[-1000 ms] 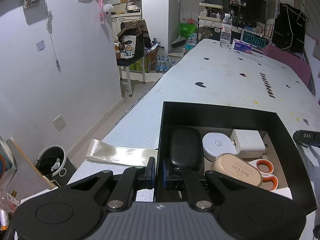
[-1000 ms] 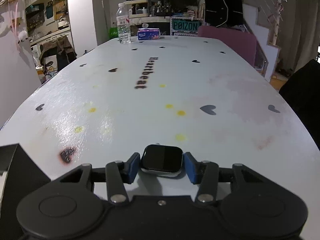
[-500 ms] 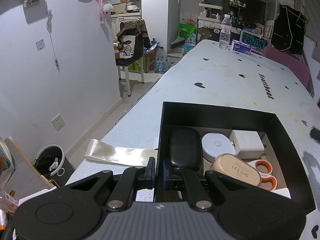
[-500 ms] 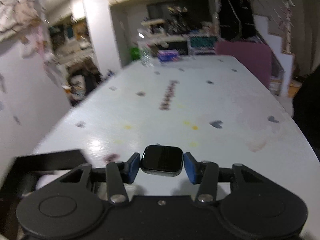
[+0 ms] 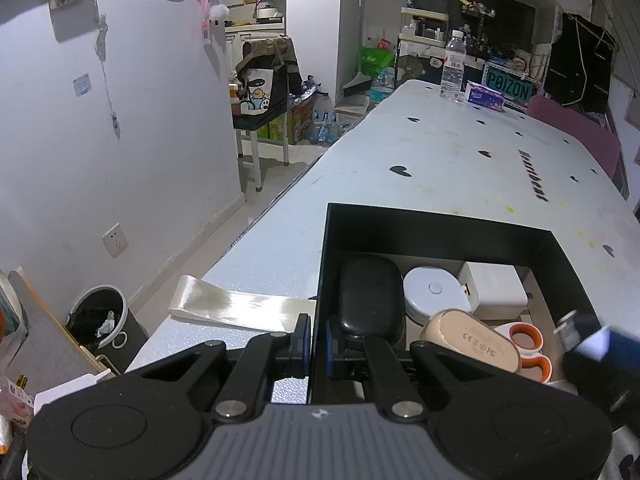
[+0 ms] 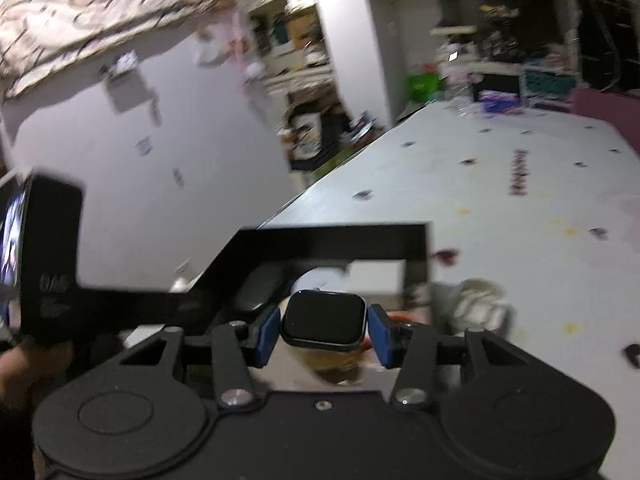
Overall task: Organize rigid objects
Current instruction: 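Carry the smartwatch into the box and open the right tool, then move the right tool to the white plastic holder and grasp it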
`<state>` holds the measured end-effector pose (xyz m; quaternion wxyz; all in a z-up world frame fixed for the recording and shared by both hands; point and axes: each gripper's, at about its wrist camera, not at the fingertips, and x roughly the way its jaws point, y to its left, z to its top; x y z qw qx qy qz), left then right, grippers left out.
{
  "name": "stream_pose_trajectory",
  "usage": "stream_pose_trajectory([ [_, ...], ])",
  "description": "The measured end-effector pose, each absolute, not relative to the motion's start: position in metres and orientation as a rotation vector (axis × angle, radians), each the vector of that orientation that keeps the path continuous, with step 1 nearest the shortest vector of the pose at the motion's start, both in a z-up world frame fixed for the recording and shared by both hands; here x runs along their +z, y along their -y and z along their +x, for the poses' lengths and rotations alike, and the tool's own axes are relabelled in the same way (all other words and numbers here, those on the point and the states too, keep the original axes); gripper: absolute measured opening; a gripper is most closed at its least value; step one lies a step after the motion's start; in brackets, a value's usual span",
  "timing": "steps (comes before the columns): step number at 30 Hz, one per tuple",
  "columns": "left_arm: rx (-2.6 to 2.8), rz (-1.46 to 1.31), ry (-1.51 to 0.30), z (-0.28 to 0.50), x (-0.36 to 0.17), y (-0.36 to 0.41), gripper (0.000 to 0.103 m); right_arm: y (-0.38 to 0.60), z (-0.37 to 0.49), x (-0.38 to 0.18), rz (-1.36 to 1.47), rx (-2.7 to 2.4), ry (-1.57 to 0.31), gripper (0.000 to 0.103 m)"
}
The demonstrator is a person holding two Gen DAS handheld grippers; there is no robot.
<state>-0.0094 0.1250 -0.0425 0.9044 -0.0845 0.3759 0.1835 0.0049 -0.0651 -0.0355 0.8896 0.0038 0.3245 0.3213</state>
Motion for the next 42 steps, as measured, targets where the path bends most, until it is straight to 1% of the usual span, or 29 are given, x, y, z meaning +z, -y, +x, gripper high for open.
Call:
stream_pose_trajectory([
  [5, 0.374, -0.187, -0.778, -0.01, -0.043, -0.127, 0.007, 0.042, 0.0, -0.047, -0.025, 0.713, -0.729, 0.049],
  [18, 0.365, -0.203, -0.78, -0.009, -0.043, -0.129, 0.007, 0.018, 0.003, -0.059, -0.002, 0.789, -0.765, 0.049],
  [20, 0.365, -0.203, -0.78, -0.009, -0.043, -0.129, 0.007, 0.019, 0.004, -0.06, 0.014, 0.794, -0.778, 0.051],
  [21, 0.365, -0.203, -0.781, -0.009, -0.043, -0.129, 0.007, 0.02, 0.004, -0.061, 0.022, 0.791, -0.784, 0.056],
  [23, 0.365, -0.203, -0.78, -0.009, -0.043, -0.129, 0.007, 0.022, 0.004, -0.059, 0.025, 0.785, -0.784, 0.06],
  [42, 0.365, -0.201, -0.78, -0.01, -0.043, -0.13, 0.007, 0.036, -0.001, -0.051, 0.008, 0.746, -0.783, 0.057],
])
